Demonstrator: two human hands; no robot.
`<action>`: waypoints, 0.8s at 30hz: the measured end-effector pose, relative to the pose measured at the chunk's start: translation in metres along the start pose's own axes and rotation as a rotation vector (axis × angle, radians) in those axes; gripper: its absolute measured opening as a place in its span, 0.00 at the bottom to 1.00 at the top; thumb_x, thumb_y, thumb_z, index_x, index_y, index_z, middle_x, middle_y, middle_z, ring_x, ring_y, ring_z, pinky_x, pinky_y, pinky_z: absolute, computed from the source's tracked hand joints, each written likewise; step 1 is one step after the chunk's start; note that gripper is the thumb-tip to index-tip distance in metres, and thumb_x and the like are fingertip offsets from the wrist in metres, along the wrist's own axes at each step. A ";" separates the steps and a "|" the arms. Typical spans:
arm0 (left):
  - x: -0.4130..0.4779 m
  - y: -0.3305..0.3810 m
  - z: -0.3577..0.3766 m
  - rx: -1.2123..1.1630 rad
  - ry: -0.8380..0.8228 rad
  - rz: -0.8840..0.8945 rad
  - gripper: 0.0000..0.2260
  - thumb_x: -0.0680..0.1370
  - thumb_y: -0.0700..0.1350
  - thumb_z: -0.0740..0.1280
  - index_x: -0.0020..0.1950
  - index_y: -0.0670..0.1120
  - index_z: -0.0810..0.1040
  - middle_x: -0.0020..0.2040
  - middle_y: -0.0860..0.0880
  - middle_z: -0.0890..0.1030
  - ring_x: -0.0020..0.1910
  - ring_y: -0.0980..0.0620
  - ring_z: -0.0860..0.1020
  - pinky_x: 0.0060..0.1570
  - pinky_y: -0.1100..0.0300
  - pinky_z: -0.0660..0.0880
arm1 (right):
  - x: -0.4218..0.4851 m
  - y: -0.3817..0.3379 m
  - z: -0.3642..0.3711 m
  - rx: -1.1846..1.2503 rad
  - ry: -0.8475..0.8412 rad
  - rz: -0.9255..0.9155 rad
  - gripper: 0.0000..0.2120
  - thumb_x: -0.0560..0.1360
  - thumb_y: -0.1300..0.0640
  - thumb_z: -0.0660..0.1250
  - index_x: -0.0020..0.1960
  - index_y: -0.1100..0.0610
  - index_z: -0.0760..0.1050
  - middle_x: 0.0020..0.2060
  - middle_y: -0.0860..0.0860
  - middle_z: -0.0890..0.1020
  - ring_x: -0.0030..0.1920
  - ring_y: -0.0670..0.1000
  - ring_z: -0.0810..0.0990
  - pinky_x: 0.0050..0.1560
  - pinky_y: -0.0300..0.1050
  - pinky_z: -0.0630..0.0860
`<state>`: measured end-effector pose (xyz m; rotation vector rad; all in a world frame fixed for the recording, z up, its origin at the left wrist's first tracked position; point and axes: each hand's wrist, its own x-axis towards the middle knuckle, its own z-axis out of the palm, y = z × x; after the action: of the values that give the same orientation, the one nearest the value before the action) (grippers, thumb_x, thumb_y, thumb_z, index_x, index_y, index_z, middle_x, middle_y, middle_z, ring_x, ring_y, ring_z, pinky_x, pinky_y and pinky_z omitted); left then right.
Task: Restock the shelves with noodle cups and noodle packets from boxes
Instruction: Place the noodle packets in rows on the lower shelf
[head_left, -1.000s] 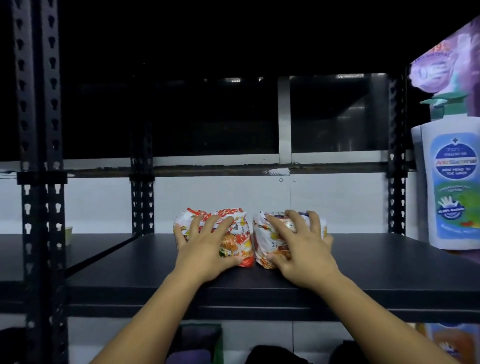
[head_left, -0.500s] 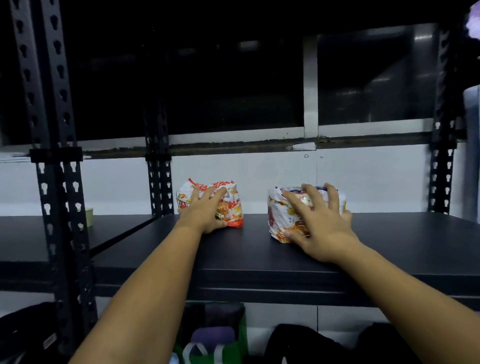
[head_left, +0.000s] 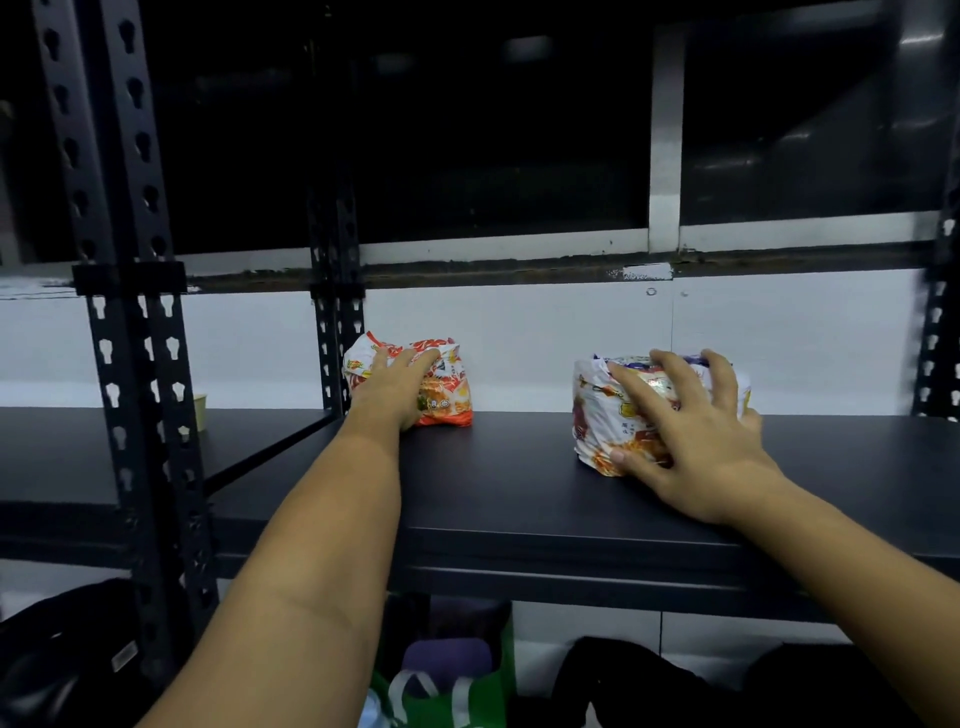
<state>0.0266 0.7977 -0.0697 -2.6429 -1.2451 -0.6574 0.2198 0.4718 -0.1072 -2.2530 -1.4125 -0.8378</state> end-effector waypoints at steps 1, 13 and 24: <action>0.002 -0.002 0.000 -0.004 0.005 0.001 0.44 0.78 0.41 0.74 0.83 0.60 0.50 0.84 0.50 0.51 0.83 0.40 0.44 0.73 0.31 0.64 | 0.000 0.000 0.000 0.001 0.004 -0.001 0.42 0.75 0.30 0.63 0.76 0.28 0.36 0.79 0.42 0.42 0.79 0.59 0.35 0.69 0.71 0.64; 0.015 -0.006 0.003 -0.124 0.011 0.036 0.46 0.73 0.51 0.76 0.83 0.60 0.50 0.84 0.49 0.48 0.83 0.43 0.41 0.72 0.23 0.46 | 0.001 -0.001 0.001 -0.014 0.007 0.002 0.42 0.75 0.30 0.63 0.77 0.29 0.37 0.79 0.42 0.42 0.79 0.59 0.36 0.68 0.70 0.66; 0.001 0.007 -0.009 -0.001 0.346 0.031 0.26 0.76 0.59 0.69 0.72 0.59 0.68 0.69 0.48 0.69 0.69 0.43 0.65 0.64 0.34 0.67 | 0.001 0.000 0.001 -0.007 0.004 0.002 0.41 0.75 0.30 0.62 0.76 0.29 0.37 0.79 0.42 0.42 0.79 0.58 0.35 0.69 0.70 0.64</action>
<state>0.0292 0.7914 -0.0609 -2.4059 -1.0998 -1.0538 0.2200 0.4732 -0.1073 -2.2560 -1.4076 -0.8479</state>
